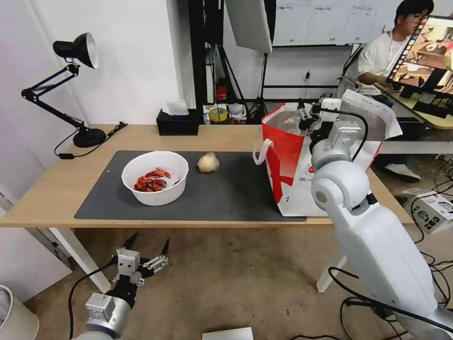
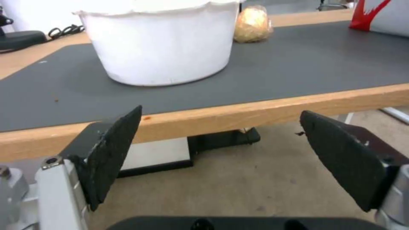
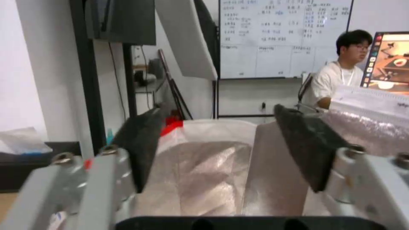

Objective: Pick up the trash from the table and place it into the takeout bag.

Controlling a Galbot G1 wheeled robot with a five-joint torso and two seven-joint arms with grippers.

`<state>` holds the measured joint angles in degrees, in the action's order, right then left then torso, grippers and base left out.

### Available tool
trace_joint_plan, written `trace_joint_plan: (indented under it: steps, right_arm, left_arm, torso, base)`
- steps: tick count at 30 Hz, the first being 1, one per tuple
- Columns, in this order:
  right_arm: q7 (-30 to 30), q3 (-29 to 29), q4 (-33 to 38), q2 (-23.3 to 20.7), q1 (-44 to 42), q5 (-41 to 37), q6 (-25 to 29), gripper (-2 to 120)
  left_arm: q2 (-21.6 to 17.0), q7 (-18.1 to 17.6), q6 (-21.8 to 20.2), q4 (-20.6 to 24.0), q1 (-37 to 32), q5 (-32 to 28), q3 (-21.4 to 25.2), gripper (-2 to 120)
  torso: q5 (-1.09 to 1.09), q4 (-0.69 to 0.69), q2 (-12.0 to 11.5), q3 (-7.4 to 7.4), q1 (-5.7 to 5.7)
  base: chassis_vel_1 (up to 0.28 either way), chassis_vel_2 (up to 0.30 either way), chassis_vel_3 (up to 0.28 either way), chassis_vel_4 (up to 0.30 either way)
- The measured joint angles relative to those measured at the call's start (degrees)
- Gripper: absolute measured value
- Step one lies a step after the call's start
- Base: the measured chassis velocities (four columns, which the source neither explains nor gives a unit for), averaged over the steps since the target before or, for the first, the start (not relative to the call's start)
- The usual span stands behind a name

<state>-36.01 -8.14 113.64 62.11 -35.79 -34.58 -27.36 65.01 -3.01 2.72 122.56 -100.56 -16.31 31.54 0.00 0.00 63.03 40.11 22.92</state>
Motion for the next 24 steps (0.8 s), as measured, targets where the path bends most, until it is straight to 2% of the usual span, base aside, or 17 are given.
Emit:
trace_joint_plan:
  steps: [2,3,5,7,8,24]
  right_arm:
    - [0.4,-0.1,0.1,0.1,-0.2,0.0,-0.5,81]
    - [0.4,-0.1,0.1,0.1,-0.2,0.0,-0.5,81]
    - [0.5,-0.1,0.1,0.2,-0.1,0.0,-0.8,92]
    - [0.5,-0.1,0.1,0.2,-0.1,0.0,-0.8,94]
    - [0.6,0.0,0.2,0.2,0.0,0.0,-0.8,98]
    - [0.8,0.1,1.1,-1.2,-0.5,-0.4,-1.2,100]
  left_arm:
    - [0.0,0.0,0.0,0.0,0.1,-0.2,0.1,100]
    - [0.0,0.0,0.0,0.0,0.1,-0.2,0.1,100]
    - [0.0,0.0,0.0,0.0,0.1,-0.3,0.2,100]
    - [0.0,-0.1,0.0,0.0,0.1,-0.3,0.3,100]
    - [0.0,-0.1,0.0,0.1,0.1,-0.3,0.3,100]
    - [0.1,-0.1,-0.1,0.6,0.1,-0.4,0.5,100]
  torso:
    - [0.0,0.0,0.0,0.0,0.0]
    - [0.0,0.0,0.0,0.0,0.0]
    - [0.0,0.0,0.0,0.0,0.0]
    - [0.0,0.0,0.0,0.0,0.0]
    - [0.0,0.0,0.0,0.0,0.0]
    - [0.0,0.0,0.0,0.0,0.0]
  base:
    - [0.0,0.0,0.0,0.0]
    - [0.0,0.0,0.0,0.0]
    - [0.0,0.0,0.0,0.0]
    - [0.0,0.0,0.0,0.0]
    - [0.0,0.0,0.0,0.0]
    - [0.0,0.0,0.0,0.0]
